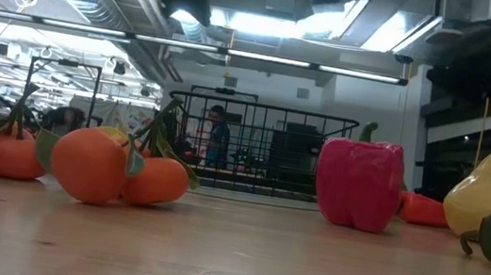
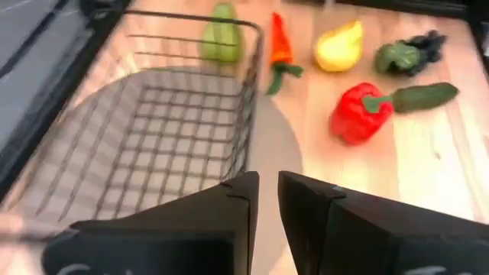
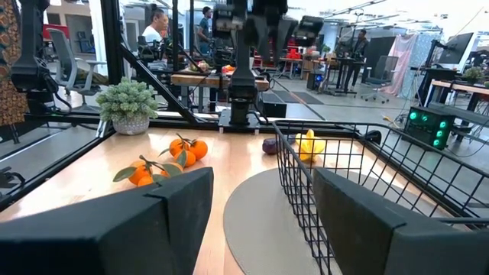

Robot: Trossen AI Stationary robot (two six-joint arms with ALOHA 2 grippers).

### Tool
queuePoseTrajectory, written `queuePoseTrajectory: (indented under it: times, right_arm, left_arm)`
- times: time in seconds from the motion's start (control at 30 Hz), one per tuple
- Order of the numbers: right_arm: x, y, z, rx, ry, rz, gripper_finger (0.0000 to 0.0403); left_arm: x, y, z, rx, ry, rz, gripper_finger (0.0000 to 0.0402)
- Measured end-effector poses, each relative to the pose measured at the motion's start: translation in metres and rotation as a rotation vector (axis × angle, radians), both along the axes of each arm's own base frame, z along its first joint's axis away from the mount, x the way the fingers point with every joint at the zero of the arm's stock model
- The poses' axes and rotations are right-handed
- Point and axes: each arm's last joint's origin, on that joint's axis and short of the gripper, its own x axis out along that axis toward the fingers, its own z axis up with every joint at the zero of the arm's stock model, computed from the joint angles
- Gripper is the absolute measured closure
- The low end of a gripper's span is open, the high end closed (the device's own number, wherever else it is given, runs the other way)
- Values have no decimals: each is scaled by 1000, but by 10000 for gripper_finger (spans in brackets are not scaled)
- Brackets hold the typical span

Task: Build produce basket
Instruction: Put the yellow starfruit into the black wire basket

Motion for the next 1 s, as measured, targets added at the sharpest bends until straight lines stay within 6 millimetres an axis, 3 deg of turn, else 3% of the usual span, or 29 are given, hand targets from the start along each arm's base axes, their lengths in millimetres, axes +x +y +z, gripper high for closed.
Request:
queuePoseTrajectory:
  times: [0.27, 0.4, 0.73, 1.0]
  right_arm:
    - [0, 0, 0, 0, 1, 0, 177]
    - [0, 0, 0, 0, 1, 0, 177]
    - [0, 0, 0, 0, 1, 0, 177]
    - [0, 0, 0, 0, 1, 0, 177]
  left_arm:
    - [-59, -1, 6, 12, 169, 252, 360]
    - [-76, -1, 1, -19, 271, 358, 360]
    - [-77, 2, 0, 21, 280, 420, 353]
    - [-79, 10, 0, 24, 282, 483, 283]
